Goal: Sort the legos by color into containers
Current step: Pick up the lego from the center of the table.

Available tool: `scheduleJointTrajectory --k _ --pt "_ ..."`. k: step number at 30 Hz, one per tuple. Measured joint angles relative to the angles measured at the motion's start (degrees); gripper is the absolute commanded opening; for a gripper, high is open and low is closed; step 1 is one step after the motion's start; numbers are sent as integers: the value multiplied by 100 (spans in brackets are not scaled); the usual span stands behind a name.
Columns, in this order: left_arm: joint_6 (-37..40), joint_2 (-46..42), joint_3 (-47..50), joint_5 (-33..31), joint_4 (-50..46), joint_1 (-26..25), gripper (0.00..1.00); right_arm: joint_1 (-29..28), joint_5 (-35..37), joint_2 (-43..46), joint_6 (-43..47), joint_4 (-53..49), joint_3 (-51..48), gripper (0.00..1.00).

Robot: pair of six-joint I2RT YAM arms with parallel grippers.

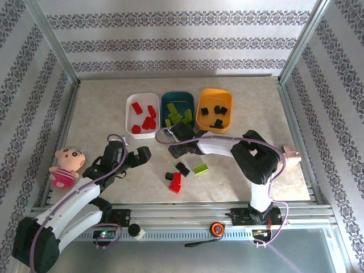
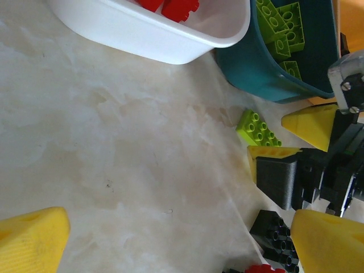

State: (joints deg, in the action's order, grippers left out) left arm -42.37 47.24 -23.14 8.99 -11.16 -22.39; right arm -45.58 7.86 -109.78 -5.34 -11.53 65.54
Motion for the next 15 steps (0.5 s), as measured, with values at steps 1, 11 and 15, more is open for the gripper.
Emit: scheduleJointTrajectory --k 1,11,15 --pt "0 0 0 0 0 0 100 -17 22 -33 15 2 11 69" --pt "0 0 4 2 0 0 100 -361 345 -153 173 4 111 31" --pt "0 0 4 2 0 0 100 -369 302 -44 105 216 -66 27"
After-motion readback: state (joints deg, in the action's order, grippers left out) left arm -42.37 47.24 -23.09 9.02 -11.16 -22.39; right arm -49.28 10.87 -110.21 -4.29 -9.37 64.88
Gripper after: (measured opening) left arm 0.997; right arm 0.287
